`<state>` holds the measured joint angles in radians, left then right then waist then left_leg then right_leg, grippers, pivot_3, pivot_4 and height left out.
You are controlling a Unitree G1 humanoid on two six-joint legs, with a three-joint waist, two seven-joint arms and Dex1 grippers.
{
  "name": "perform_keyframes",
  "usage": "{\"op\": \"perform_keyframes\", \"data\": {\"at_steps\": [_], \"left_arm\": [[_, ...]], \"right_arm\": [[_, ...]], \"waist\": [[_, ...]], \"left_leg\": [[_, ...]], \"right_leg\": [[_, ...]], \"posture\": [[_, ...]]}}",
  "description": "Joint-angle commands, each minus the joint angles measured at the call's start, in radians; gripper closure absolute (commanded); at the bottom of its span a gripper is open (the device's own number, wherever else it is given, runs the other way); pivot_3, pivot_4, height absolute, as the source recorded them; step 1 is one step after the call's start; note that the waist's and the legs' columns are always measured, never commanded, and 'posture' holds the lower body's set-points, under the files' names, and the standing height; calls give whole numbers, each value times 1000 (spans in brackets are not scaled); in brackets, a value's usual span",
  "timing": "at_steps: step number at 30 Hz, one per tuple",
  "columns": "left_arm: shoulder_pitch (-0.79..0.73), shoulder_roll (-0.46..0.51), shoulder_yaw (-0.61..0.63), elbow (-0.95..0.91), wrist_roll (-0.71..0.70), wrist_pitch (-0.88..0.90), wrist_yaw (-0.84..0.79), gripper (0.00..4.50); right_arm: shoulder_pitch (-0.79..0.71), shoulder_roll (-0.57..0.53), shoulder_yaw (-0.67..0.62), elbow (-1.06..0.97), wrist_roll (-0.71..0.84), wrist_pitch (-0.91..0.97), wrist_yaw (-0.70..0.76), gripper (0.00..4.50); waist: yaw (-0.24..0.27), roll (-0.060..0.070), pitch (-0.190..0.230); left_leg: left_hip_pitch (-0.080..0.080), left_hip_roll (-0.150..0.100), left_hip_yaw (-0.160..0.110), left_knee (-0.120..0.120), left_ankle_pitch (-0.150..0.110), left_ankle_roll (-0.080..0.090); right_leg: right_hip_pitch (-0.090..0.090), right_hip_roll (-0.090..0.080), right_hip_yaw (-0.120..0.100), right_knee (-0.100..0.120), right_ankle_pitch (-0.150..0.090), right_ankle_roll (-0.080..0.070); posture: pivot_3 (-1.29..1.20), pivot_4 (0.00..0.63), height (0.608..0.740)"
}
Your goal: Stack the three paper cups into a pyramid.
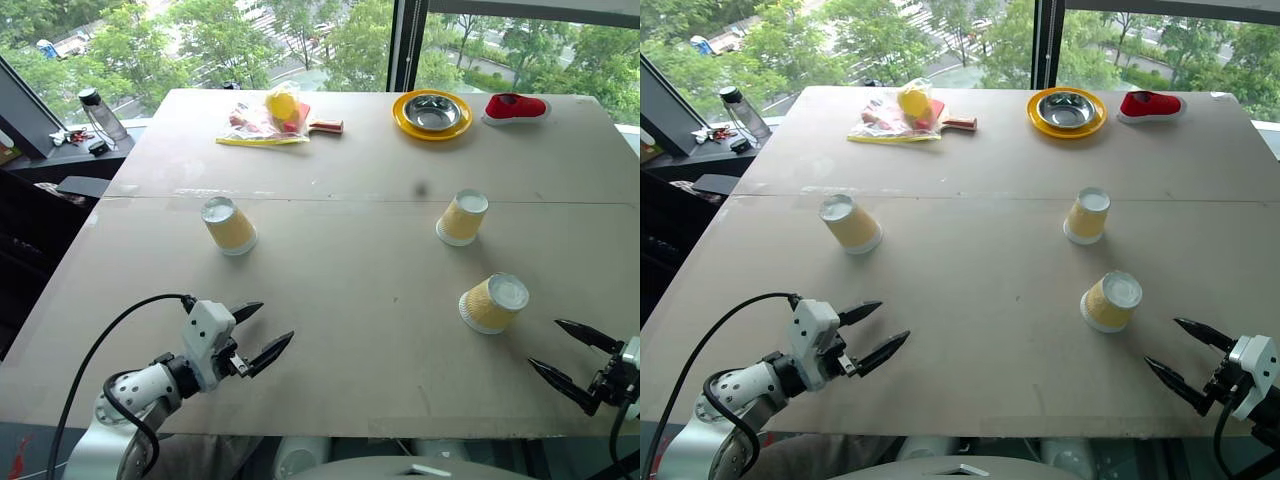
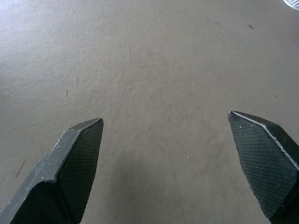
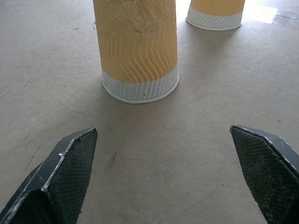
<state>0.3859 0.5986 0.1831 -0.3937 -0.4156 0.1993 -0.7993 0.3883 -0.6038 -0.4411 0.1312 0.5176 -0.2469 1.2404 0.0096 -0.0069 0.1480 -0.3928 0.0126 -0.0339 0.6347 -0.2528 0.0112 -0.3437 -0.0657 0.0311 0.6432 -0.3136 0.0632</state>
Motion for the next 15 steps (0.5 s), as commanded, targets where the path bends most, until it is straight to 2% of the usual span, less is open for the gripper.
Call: {"op": "perform_keyframes", "data": {"at_steps": [1,15], "left_arm": [[-7,-4,2,-25,-6,-22,-6,98],[-26,-8,-5,10,6,-54,-29,98]], "right_arm": [[3,-5,-13,-17,22,-4,7,0],[4,-9,-14,-47,55,33,6,0]], "waist": [[0,0,0],[1,0,0]], "left_leg": [[0,0,0,0,0,0],[1,0,0,0,0,0]], "right_leg": [[0,0,0,0,0,0],[0,1,0,1,0,0]], "posture": [[0,150,740],[0,150,740]]}}
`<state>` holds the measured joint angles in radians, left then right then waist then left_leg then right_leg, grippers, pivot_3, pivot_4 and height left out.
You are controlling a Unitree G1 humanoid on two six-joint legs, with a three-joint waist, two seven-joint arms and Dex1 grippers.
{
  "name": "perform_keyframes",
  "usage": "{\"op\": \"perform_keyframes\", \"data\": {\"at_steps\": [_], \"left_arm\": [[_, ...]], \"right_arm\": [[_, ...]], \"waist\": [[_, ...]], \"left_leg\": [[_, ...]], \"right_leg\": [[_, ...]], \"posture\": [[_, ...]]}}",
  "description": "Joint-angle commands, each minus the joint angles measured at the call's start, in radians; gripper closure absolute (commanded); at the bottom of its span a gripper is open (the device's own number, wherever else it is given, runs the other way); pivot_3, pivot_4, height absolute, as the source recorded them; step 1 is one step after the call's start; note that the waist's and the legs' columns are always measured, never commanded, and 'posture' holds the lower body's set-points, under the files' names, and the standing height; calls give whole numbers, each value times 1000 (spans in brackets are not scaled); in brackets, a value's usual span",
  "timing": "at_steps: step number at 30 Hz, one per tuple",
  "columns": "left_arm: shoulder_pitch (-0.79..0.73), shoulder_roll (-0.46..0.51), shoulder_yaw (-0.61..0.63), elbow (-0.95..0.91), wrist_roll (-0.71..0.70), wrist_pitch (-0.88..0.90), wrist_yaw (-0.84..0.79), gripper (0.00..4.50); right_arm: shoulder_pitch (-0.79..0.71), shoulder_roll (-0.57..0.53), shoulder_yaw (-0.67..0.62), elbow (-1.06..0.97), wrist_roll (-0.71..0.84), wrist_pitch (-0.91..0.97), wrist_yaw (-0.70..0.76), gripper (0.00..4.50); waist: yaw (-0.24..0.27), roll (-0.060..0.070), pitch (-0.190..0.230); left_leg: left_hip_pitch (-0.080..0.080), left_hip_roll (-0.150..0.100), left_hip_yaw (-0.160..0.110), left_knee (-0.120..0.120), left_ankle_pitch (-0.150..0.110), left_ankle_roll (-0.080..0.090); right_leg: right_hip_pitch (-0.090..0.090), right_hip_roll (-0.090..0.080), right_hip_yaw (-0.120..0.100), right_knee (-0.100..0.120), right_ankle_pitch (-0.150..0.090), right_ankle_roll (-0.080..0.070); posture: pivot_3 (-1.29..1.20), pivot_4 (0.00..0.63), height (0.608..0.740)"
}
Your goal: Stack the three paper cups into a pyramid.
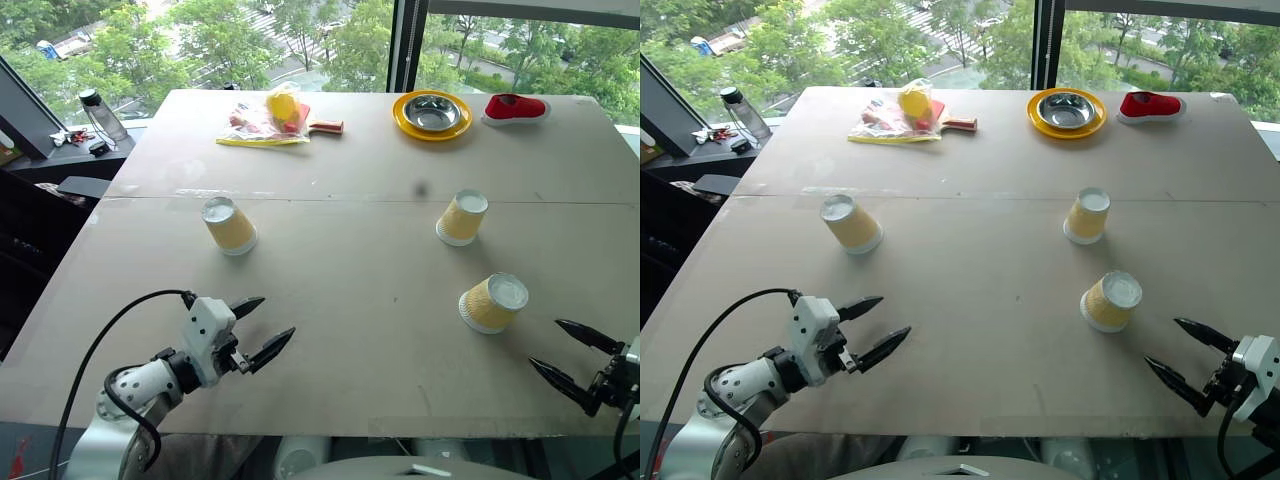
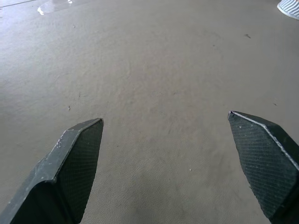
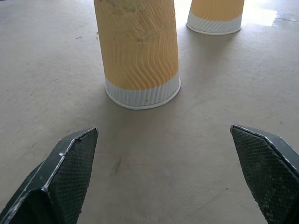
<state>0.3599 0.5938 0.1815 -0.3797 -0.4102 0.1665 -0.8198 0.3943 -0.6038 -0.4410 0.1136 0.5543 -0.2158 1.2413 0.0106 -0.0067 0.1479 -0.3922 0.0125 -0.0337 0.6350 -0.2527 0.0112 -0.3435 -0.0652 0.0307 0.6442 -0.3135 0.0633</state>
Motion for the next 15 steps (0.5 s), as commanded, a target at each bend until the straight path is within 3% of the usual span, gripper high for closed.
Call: {"op": "perform_keyframes", "data": {"at_steps": [1,8,15], "left_arm": [[-2,-3,-3,-2,1,-21,-10,98],[-4,-3,0,7,0,-41,-27,98],[-20,31,17,-63,-165,-28,-192,98]], "right_arm": [[-5,-11,-15,-29,19,3,5,0],[-24,-17,-15,-28,19,5,9,0],[-54,-2,10,-108,40,39,-4,0]], "waist": [[0,0,0],[0,0,0],[0,0,0]], "left_leg": [[0,0,0,0,0,0],[0,0,0,0,0,0],[1,0,0,0,0,0]], "right_leg": [[0,0,0,0,0,0],[0,1,-1,0,0,0],[0,1,-2,2,0,0]], "posture": [[0,150,740],[0,150,740],[0,150,740]]}}
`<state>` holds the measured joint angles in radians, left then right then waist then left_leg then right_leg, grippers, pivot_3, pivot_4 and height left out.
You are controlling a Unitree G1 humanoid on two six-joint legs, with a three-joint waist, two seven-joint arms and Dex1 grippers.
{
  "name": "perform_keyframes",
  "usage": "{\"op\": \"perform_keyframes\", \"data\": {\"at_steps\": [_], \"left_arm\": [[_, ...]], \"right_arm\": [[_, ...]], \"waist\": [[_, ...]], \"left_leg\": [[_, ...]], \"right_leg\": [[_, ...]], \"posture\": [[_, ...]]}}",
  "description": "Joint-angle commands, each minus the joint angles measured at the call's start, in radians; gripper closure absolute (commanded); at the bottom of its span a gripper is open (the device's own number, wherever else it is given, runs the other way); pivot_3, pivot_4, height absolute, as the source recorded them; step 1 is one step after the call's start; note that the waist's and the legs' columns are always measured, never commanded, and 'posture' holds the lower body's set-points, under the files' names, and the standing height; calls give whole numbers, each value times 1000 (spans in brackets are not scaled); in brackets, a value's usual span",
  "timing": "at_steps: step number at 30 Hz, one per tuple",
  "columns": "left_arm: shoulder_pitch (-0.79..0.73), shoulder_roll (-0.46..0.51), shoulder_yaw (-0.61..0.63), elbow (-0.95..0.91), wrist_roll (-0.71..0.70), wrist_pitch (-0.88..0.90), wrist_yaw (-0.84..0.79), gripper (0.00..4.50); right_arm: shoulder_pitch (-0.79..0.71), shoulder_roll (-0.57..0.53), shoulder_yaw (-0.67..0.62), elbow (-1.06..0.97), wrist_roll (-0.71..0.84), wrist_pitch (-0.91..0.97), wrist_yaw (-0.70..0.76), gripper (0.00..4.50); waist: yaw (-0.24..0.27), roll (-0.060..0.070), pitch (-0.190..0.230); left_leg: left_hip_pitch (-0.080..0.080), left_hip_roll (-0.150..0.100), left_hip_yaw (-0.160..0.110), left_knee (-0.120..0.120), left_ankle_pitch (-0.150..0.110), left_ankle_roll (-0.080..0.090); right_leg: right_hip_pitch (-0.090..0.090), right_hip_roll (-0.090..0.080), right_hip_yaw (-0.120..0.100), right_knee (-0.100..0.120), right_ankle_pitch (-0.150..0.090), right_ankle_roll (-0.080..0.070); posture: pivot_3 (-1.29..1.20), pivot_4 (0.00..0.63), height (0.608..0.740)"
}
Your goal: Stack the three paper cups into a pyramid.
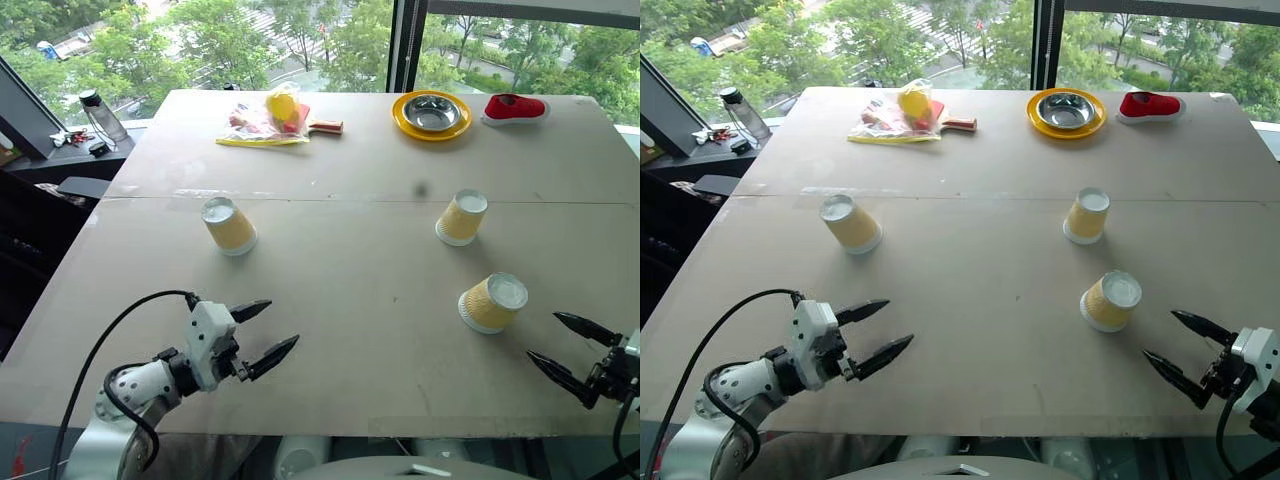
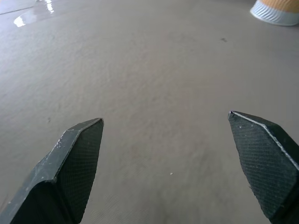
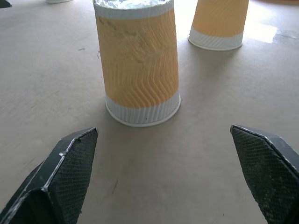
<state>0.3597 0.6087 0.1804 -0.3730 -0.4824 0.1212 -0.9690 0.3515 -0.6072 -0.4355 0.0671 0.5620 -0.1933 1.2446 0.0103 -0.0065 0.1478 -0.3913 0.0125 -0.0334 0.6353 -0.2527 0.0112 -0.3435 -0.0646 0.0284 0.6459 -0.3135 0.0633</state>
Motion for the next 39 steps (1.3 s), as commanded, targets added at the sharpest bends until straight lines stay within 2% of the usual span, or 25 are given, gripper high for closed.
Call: {"op": "perform_keyframes", "data": {"at_steps": [1,5,11,14,28,31,33,35,39], "left_arm": [[-30,26,21,-82,-114,27,-59,98],[-97,80,42,-125,-195,66,-111,98],[-238,240,85,-160,-317,157,-238,98],[-283,274,96,-174,-357,190,-251,98],[-311,263,95,-193,-375,233,-247,98],[-313,252,98,-193,-376,232,-239,0],[-314,243,101,-189,-377,231,-232,0],[-311,239,103,-182,-369,224,-235,0],[-302,237,110,-173,-359,217,-240,0]], "right_arm": [[-20,5,10,-79,36,24,-16,0],[-54,9,36,-150,58,91,-57,0],[-123,7,82,-218,60,152,-95,0],[-147,5,86,-222,63,155,-88,0],[-179,3,110,-191,36,181,-78,0],[-182,8,114,-182,38,182,-79,814],[-183,8,119,-176,36,181,-75,1933],[-185,9,125,-172,33,178,-72,2633],[-194,9,135,-177,37,186,-72,2712]], "waist": [[0,0,0],[1,0,0],[0,1,0],[-3,1,1],[-19,1,1],[-21,1,1],[-22,1,1],[-22,1,1],[-22,1,1]], "left_leg": [[0,0,0,0,0,0],[0,0,-1,2,0,0],[1,0,-1,3,0,0],[1,0,0,3,0,0],[2,0,-1,3,0,0],[3,0,-1,3,0,0],[3,0,0,3,0,0],[4,0,0,3,0,0],[4,0,0,3,0,0]], "right_leg": [[0,0,0,0,0,0],[0,0,0,2,0,0],[0,2,-1,6,0,0],[0,2,0,6,0,1],[0,3,0,10,-1,1],[0,3,0,10,-1,1],[0,3,1,11,-1,2],[0,3,1,11,-1,2],[0,3,1,11,-1,2]], "posture": [[0,150,740],[0,150,740],[0,150,740],[0,150,740],[0,150,740],[0,150,740],[0,150,740],[0,150,740],[0,150,740]]}}
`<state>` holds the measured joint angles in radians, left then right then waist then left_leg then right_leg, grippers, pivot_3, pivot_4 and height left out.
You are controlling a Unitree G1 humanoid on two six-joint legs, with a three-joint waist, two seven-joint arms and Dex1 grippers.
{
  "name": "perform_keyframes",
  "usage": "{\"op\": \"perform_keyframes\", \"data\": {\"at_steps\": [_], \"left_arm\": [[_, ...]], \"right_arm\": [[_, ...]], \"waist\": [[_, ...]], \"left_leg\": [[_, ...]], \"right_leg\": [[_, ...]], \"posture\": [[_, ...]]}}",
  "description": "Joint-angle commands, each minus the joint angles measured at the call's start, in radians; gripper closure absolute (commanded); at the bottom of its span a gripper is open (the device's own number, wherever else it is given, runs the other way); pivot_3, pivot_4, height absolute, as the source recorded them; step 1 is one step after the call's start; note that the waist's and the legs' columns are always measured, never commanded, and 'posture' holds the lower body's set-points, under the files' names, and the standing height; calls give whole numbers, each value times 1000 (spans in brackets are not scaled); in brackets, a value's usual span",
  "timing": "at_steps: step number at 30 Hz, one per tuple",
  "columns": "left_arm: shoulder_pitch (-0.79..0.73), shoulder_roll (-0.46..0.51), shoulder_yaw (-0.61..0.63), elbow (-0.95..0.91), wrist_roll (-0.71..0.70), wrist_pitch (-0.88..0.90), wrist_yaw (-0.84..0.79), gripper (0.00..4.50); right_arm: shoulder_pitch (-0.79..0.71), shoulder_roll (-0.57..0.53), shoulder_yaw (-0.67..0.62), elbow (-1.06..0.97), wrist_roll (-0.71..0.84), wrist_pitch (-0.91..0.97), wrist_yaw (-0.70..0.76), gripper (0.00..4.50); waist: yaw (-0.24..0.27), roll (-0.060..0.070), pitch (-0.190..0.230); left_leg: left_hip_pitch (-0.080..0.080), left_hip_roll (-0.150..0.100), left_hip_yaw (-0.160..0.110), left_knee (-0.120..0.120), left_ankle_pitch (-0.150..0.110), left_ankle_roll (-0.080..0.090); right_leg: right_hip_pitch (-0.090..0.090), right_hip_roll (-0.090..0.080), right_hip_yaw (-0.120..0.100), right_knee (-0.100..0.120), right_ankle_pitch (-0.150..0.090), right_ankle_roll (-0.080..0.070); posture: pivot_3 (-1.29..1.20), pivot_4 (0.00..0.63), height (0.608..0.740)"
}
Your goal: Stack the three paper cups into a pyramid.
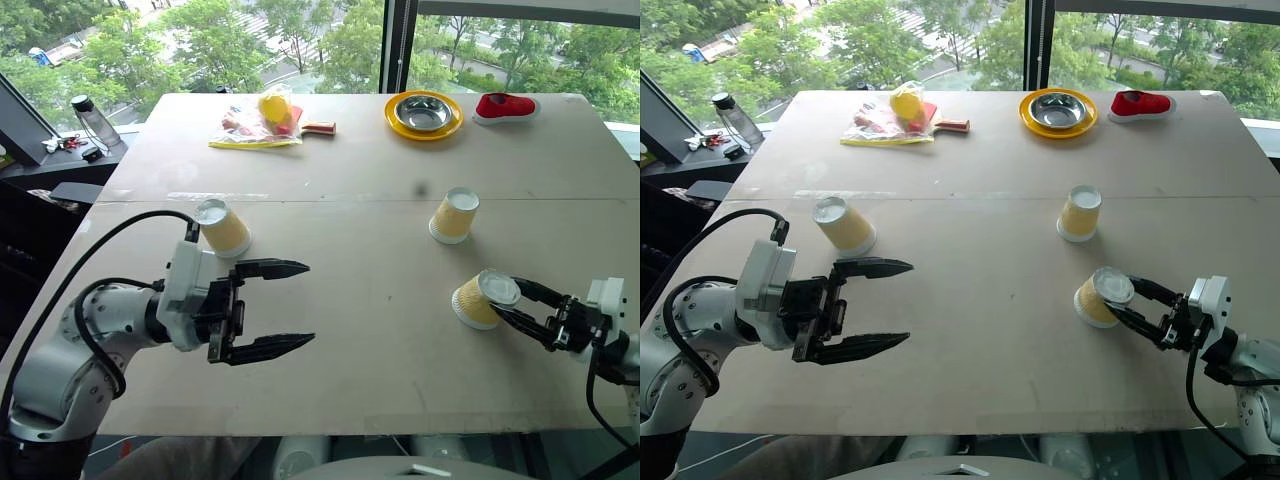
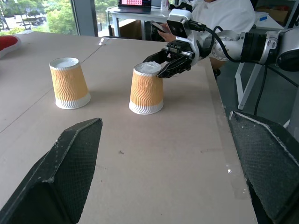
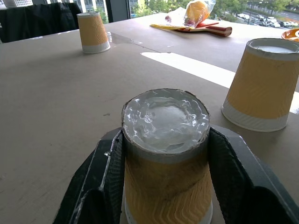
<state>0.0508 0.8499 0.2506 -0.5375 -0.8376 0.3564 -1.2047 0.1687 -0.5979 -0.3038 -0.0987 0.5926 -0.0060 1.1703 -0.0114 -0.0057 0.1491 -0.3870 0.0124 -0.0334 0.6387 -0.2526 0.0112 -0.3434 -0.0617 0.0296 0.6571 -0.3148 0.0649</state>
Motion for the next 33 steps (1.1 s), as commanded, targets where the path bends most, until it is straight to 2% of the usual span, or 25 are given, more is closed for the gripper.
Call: {"op": "perform_keyframes", "data": {"at_steps": [1,5,13,20,24,33], "left_arm": [[15,-7,49,-4,-1,-21,0,0],[40,-25,78,1,4,-24,26,0],[71,-96,145,27,27,-35,149,0],[109,-138,160,46,96,-41,242,0],[120,-153,158,36,113,-44,277,0],[146,-168,152,39,131,-54,294,0]], "right_arm": [[-19,3,12,-22,11,6,-1,2712],[-57,13,47,-70,36,59,-31,2712],[-324,127,274,-89,-101,199,-236,2712],[-648,276,480,153,-337,216,-367,2712],[-743,317,507,251,-376,230,-377,2712],[-818,373,506,313,-385,281,-383,2712]], "waist": [[0,0,0],[-3,0,1],[-2,-3,3],[-9,-4,5],[-4,-4,5],[-16,-5,5]], "left_leg": [[0,0,0,0,0,0],[1,1,1,0,0,0],[3,3,2,0,0,0],[2,3,2,0,0,0],[0,4,2,-1,0,-1],[-2,5,1,-1,1,-1]], "right_leg": [[0,0,0,0,0,0],[0,1,1,0,0,0],[-1,3,4,3,0,0],[-3,3,4,4,0,0],[-5,4,4,4,0,0],[-8,5,4,6,0,0]], "posture": [[0,150,740],[0,150,740],[0,150,740],[0,150,740],[0,150,740],[0,150,740]]}}
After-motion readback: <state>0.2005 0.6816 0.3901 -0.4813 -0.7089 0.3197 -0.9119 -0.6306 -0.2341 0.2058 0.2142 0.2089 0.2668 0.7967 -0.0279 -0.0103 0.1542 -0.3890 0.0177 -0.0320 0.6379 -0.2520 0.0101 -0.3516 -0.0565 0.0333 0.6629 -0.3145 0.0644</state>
